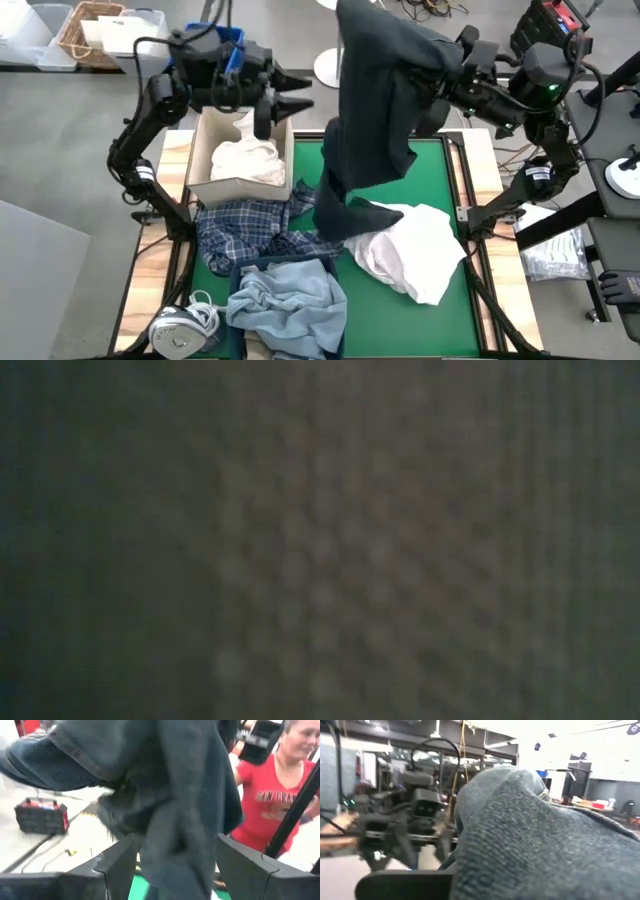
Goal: Sort clothes
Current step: Put the blue pants into the blue laundry organizer
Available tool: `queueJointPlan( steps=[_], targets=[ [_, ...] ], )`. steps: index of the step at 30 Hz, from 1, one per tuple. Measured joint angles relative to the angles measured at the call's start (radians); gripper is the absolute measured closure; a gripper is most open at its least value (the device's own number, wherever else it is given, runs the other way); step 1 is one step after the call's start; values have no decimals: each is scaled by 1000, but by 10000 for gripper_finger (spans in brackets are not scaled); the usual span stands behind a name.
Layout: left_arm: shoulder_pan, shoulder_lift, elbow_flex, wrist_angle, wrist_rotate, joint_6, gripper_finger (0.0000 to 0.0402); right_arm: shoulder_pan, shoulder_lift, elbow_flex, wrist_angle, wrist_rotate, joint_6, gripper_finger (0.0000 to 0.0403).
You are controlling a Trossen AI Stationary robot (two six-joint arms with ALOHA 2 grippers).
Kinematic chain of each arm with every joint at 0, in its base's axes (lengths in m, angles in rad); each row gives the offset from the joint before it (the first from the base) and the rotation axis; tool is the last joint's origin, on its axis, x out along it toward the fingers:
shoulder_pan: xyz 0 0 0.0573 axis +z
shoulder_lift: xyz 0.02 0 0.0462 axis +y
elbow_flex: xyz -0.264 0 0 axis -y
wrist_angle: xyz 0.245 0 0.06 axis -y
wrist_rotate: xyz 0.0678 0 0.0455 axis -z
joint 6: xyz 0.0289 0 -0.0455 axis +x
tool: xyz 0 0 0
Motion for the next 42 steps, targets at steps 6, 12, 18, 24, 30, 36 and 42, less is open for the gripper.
queueJointPlan(
  steps=[6, 12, 18, 24, 30, 36, 42],
  targets=[
    [-48, 41, -1, -86, 1, -7, 161, 0, 2, 0, -33, 45, -31, 394],
    [-84, 130, -1, -89, -14, -28, 161, 0, 11, 0, -37, 38, -16, 394],
    [-93, 187, -1, -113, -39, -40, 161, 0, 18, 0, -75, 37, 29, 394],
    [-106, 212, -1, -96, -41, -33, 161, 0, 20, -1, -137, 37, 66, 394],
    [-112, 217, -2, -36, -41, -29, 161, 0, 20, -2, -138, 37, 54, 394],
    [-116, 206, -2, -46, -41, -30, 161, 0, 13, -2, -145, 36, 44, 394],
    [-127, 156, 0, -204, -43, -52, 161, 0, 2, -2, -146, 33, 40, 394]
  ],
)
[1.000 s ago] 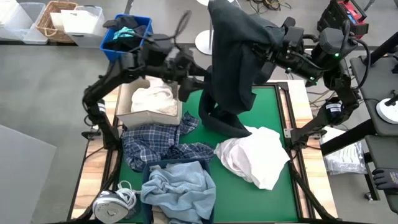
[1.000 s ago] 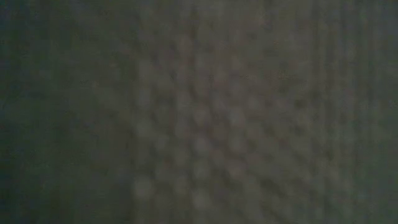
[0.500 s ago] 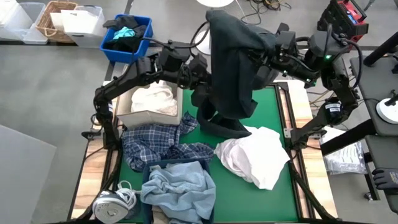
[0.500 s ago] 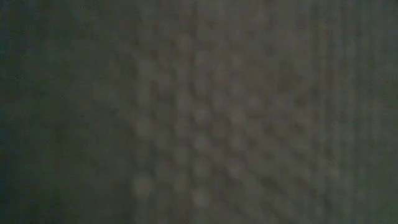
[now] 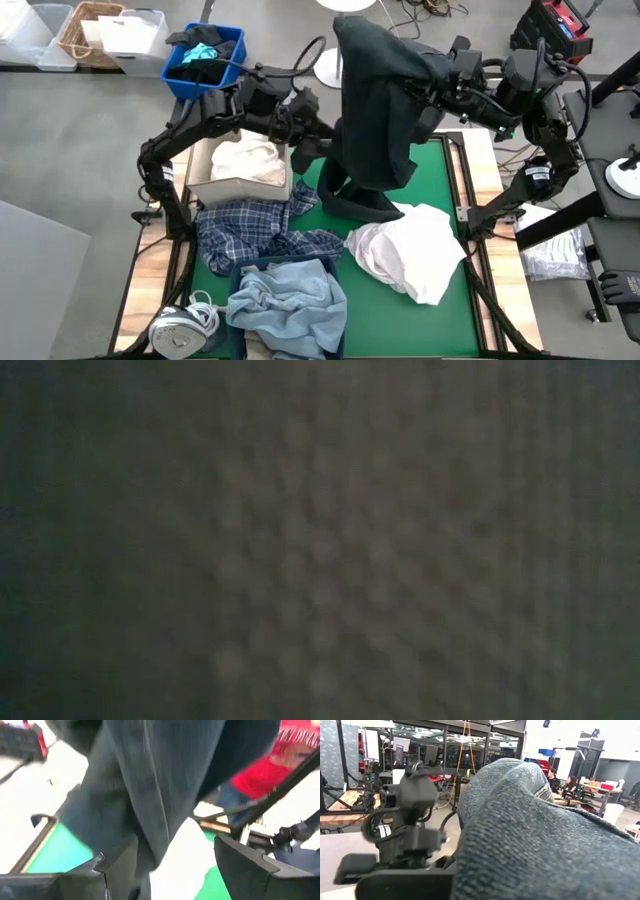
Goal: Sort clothes
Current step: Put the blue pants into the blue laundry organizer
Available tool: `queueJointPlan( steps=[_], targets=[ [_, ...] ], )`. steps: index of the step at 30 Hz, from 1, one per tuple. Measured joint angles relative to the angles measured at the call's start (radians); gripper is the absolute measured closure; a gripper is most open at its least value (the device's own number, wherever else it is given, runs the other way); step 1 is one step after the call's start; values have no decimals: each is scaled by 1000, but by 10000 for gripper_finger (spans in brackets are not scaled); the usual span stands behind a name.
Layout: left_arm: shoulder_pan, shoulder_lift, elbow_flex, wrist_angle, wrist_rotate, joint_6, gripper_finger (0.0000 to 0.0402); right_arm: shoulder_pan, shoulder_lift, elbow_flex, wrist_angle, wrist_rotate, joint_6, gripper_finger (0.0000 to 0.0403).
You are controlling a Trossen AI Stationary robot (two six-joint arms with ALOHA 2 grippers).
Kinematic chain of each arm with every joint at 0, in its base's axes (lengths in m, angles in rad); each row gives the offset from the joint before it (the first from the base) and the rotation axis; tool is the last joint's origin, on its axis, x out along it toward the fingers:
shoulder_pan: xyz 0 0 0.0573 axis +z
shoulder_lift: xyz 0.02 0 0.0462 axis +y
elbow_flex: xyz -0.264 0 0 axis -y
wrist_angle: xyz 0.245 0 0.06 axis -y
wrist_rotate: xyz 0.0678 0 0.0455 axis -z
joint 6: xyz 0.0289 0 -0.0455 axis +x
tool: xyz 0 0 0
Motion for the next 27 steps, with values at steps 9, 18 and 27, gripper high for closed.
queueJointPlan(
  steps=[9, 18, 27],
  targets=[
    [-55, -5, 0, -211, -77, -51, 161, 0, 0, 1, 5, 0, -13, 394],
    [-63, 46, 0, -83, -136, -53, 161, 0, 0, 1, 6, -5, -17, 394],
    [-88, 114, -2, -10, -194, -37, 161, 0, 3, 1, -2, -26, -20, 394]
  ],
)
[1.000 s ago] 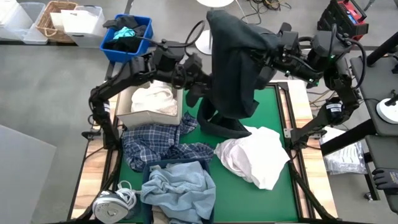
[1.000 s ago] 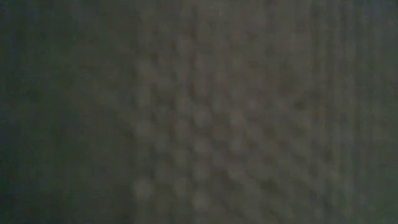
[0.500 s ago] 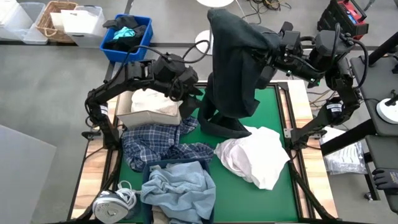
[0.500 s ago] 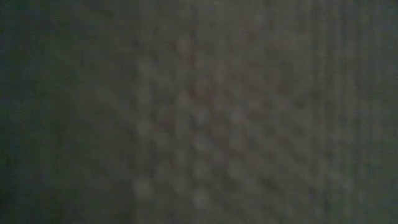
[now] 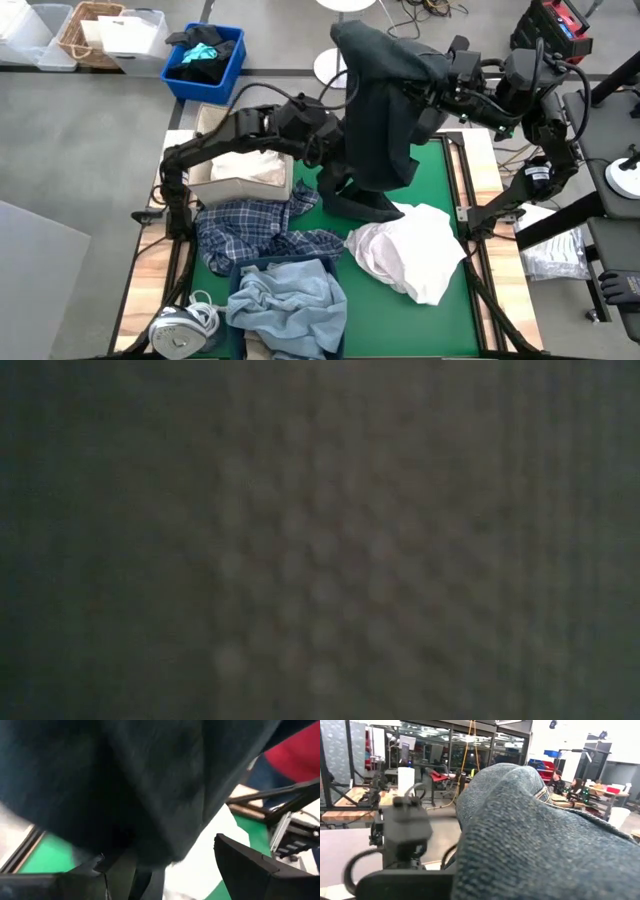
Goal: Sort clothes
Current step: Put the blue pants into the blue laundry organizer
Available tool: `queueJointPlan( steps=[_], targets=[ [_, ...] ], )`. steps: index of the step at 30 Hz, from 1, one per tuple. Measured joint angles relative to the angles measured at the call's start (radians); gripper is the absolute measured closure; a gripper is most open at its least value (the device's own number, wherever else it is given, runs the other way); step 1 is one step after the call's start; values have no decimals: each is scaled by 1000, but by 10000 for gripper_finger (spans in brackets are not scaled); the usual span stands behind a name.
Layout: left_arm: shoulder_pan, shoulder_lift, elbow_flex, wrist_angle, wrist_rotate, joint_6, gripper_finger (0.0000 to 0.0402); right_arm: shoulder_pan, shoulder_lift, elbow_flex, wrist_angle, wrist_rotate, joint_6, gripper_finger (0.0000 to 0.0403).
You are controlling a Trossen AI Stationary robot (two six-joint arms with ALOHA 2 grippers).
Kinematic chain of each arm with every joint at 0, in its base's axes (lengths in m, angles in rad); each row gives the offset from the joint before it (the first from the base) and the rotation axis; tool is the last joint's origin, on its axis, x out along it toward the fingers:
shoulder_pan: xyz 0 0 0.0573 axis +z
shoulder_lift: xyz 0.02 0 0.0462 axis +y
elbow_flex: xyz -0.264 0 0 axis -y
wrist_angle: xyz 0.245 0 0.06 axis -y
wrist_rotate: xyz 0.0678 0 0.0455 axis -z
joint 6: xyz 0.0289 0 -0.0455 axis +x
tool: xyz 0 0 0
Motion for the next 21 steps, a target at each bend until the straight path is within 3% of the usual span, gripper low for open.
queueJointPlan(
  steps=[15, 21],
  targets=[
    [-46, 10, -1, 383, 14, 10, 163, -3, 15, 0, 5, 50, 0, 394],
    [-47, 11, -1, 412, 18, 44, 217, -2, 16, 0, -11, 51, 13, 394]
  ],
)
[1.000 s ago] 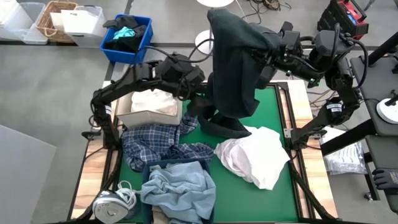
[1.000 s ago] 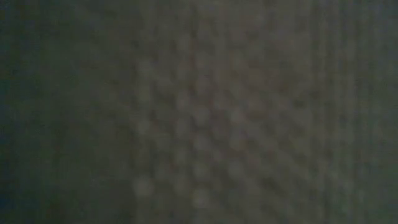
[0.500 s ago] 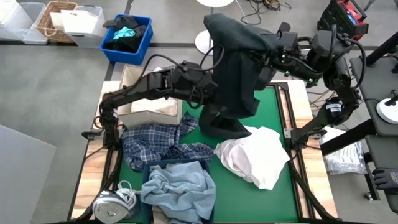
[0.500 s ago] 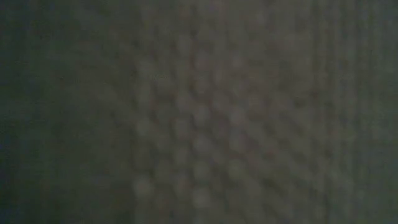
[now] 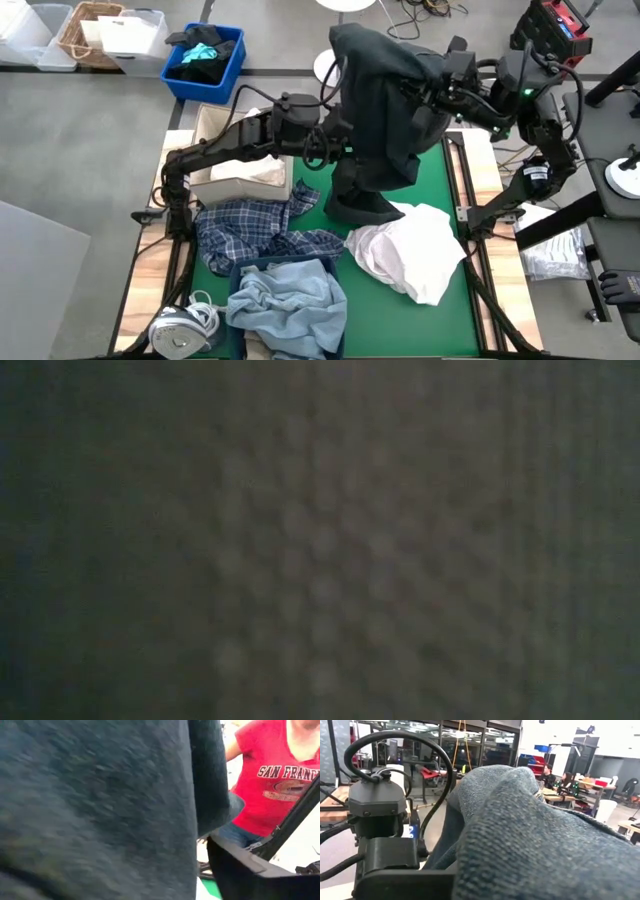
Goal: Sort clothes
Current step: Put the blue pants into the blue laundry organizer
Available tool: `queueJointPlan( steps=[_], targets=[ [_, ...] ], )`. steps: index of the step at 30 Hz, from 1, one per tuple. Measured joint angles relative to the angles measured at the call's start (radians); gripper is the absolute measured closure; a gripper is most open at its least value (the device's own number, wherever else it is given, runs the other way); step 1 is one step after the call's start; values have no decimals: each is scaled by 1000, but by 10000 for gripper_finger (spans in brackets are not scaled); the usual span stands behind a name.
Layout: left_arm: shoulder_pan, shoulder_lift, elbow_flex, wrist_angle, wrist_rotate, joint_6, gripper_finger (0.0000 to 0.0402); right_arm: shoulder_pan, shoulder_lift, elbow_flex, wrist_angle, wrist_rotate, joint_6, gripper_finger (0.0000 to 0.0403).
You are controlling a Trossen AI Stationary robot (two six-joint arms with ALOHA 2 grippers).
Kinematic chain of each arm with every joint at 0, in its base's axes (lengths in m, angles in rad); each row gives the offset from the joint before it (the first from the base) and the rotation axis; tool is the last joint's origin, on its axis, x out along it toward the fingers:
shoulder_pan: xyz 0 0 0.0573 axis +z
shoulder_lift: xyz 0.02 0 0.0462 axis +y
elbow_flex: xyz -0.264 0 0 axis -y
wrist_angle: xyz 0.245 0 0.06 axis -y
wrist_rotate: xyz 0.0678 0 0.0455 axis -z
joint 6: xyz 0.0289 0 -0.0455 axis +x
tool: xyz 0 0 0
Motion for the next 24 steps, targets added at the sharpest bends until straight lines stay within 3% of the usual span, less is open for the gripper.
queueJointPlan(
  steps=[8, 13, 18, 24],
  targets=[
    [4, 54, 3, 23, 0, -3, 386, 0, 0, -1, -17, -4, 31, 394],
    [-1, 47, 13, 64, 79, -1, 398, 0, -7, -1, -44, 14, 63, 394],
    [-6, -62, 13, 64, 110, 10, 400, 0, -15, 0, -84, 136, 59, 394],
    [-13, -151, 15, 135, 151, 37, 401, 1, 1, 0, -80, 129, 96, 394]
  ],
)
